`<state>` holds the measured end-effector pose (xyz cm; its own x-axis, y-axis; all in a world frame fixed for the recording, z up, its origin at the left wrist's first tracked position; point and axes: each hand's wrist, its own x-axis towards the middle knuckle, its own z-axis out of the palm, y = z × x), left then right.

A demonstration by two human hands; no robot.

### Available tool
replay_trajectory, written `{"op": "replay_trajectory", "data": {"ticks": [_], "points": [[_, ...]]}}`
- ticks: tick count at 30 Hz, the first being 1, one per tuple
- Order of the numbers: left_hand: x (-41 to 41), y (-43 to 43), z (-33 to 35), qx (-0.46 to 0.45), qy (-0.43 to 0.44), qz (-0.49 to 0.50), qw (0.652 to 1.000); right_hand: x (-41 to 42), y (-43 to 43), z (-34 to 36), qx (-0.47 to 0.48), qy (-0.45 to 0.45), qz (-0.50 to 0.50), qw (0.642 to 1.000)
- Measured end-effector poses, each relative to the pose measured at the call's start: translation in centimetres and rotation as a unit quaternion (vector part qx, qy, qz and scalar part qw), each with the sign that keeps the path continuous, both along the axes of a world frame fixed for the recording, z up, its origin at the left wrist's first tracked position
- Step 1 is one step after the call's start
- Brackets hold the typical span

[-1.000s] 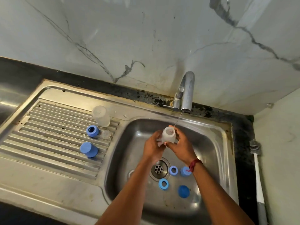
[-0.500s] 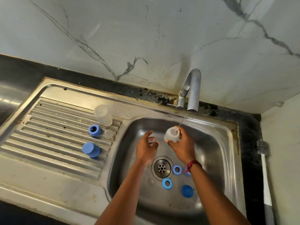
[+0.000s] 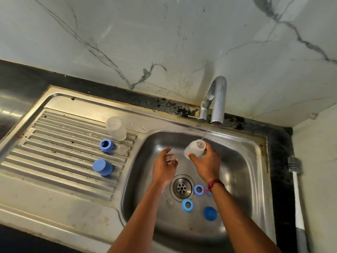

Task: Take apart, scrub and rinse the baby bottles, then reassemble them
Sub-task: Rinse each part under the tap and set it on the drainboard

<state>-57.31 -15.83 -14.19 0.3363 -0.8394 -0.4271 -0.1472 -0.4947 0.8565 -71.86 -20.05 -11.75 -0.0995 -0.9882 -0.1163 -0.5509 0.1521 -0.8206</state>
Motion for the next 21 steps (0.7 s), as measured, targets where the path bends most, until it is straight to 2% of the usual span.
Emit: {"op": "replay_trajectory", "data": {"ticks": [2, 5, 10, 13, 16, 19, 21], "points": [[0.1, 0.1, 0.0, 0.0, 0.005, 0.003, 1.0, 0.0, -0.1, 0.1, 0.002, 0.007, -0.011, 1.0], [0.2, 0.3, 0.2, 0.004, 0.011, 0.007, 1.0, 0.1, 0.0, -0.1, 0.029, 0.011, 0.037, 0.999], [0.3, 0.4, 0.6, 0.006, 0.028, 0.013, 0.999, -0.1, -0.2, -0.2, 0.052, 0.087, 0.097, 0.99], [0.4, 0.4, 0.8, 0.004, 0.028, 0.012, 1.0, -0.6, -0.5, 0.2, 0.05, 0.053, 0.043, 0.996], [0.6, 0.3, 1.2, 0.005, 0.025, 0.01, 1.0, -1.3, -0.5, 0.3, 0.04, 0.079, 0.072, 0.993], [0.4, 0.1, 1.6, 0.005, 0.02, -0.009, 1.0, -2.1, -0.3, 0.5, 0.046, 0.055, 0.032, 0.997], [0.1, -0.1, 2.0, 0.005, 0.021, -0.02, 1.0, -2.7, -0.2, 0.5, 0.066, 0.067, 0.042, 0.995]]}}
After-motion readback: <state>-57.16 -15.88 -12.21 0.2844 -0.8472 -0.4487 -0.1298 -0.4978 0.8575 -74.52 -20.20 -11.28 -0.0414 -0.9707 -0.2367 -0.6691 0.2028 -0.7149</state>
